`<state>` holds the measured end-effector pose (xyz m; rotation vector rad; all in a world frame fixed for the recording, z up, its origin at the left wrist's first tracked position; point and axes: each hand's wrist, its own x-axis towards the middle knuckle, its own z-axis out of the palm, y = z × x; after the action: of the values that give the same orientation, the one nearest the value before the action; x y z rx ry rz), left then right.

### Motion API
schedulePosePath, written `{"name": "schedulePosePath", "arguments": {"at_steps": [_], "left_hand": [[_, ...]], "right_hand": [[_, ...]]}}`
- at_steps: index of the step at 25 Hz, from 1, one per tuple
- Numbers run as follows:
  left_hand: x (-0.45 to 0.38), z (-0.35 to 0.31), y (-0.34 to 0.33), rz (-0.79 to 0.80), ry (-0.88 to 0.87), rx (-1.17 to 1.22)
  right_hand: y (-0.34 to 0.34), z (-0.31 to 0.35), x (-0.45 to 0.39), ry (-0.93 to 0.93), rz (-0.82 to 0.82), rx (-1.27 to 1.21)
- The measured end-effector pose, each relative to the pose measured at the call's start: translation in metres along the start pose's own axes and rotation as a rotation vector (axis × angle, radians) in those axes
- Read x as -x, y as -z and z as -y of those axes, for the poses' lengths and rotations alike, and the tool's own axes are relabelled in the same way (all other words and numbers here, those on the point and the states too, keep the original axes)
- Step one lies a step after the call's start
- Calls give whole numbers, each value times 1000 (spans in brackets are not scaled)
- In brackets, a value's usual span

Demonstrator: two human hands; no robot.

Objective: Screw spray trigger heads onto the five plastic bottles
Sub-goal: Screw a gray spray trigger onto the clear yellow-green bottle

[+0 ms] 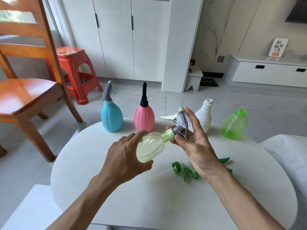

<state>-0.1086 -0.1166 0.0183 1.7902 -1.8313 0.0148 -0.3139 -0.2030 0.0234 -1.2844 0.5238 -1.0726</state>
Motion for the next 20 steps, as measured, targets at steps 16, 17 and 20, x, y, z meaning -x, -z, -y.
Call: {"name": "schedulePosePath", "arguments": {"at_steps": [16, 17, 20], "left_hand": [[-4, 8, 7, 50, -91, -192], [-3, 8, 7, 55, -100, -192], [-2, 8, 8, 72, -118, -180]], "right_hand": [[16, 13, 1, 482, -83, 1488], [17, 14, 1, 488, -50, 1496], [22, 15, 3, 448, 91, 1389]]}}
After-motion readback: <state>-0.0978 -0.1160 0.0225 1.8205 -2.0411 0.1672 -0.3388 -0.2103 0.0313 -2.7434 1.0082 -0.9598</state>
